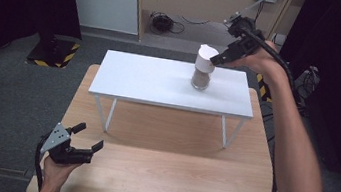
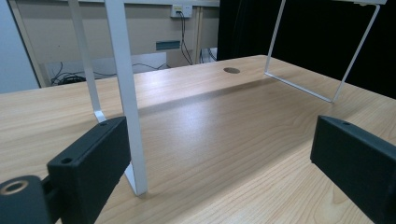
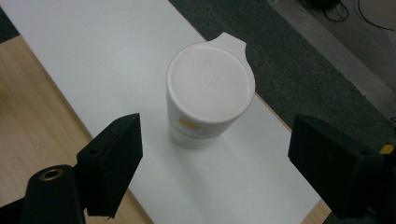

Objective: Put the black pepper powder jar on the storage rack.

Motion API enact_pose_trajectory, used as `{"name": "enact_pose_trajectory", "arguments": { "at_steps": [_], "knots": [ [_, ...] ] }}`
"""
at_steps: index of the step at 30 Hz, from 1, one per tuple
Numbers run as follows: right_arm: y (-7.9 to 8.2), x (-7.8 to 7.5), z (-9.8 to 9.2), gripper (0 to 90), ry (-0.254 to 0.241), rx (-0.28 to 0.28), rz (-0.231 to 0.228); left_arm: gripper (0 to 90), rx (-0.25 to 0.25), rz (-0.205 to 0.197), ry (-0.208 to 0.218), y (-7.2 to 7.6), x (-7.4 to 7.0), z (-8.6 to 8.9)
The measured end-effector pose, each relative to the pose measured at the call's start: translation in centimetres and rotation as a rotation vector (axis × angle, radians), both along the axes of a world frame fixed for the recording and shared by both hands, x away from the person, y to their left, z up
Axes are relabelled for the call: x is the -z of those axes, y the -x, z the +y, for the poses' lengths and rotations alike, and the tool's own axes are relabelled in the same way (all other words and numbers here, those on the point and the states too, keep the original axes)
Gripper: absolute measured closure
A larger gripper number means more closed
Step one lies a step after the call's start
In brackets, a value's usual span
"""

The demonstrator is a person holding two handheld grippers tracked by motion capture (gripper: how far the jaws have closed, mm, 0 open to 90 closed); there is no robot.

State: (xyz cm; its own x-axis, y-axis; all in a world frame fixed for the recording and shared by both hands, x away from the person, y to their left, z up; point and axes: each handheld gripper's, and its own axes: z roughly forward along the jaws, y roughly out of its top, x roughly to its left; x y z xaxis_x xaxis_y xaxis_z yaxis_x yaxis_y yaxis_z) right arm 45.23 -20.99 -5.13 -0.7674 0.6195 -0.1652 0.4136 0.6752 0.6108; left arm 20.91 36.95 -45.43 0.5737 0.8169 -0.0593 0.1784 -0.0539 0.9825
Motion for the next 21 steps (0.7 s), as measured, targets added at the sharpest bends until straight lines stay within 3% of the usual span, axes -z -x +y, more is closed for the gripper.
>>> {"name": "enact_pose_trajectory", "arguments": {
  "at_steps": [1,2,3,4,6,7,10,11,12,13,17,21],
  "knots": [
    [1.5,-0.6,-0.7,17.8,-0.001,-0.004,-0.013,4.3,-0.001,-0.002,-0.004,0.1,0.0,-0.1],
    [1.5,-0.6,-0.7,17.8,-0.001,-0.004,-0.013,4.3,-0.001,-0.002,-0.004,0.1,0.0,-0.1],
    [3.2,-1.2,-1.2,17.8,0.004,-0.015,-0.032,4.3,-0.001,-0.003,-0.01,0.1,-0.1,-0.2],
    [3.2,-1.2,-1.2,17.8,0.004,-0.015,-0.032,4.3,-0.001,-0.003,-0.01,0.1,-0.1,-0.2],
    [5.1,-1.6,-1.9,17.7,-0.002,-0.028,-0.051,4.3,-0.001,-0.004,-0.015,0.1,-0.1,-0.2],
    [6.8,-1.7,-2.6,17.9,-0.007,-0.045,-0.065,4.3,-0.001,-0.002,-0.016,0.1,-0.1,-0.3],
    [8.2,-1.6,-3.1,17.9,-0.005,-0.057,-0.074,4.3,0.001,-0.002,-0.019,0.1,-0.1,-0.3],
    [9.6,-1.3,-3.7,17.9,-0.008,-0.075,-0.081,4.3,0.003,0.0,-0.02,0.0,-0.2,-0.3],
    [9.6,-1.3,-3.7,17.9,-0.008,-0.075,-0.081,4.3,0.003,0.0,-0.02,0.0,-0.2,-0.3],
    [10.8,-0.7,-4.3,17.8,-0.018,-0.086,-0.083,4.3,0.003,0.0,-0.021,0.0,-0.2,-0.4],
    [12.7,0.4,-4.8,17.8,-0.011,-0.114,-0.083,4.3,0.004,0.0,-0.024,0.0,-0.2,-0.4],
    [13.7,1.3,-5.1,17.8,-0.015,-0.136,-0.083,4.3,0.005,0.001,-0.027,0.0,-0.2,-0.5]
  ]
}}
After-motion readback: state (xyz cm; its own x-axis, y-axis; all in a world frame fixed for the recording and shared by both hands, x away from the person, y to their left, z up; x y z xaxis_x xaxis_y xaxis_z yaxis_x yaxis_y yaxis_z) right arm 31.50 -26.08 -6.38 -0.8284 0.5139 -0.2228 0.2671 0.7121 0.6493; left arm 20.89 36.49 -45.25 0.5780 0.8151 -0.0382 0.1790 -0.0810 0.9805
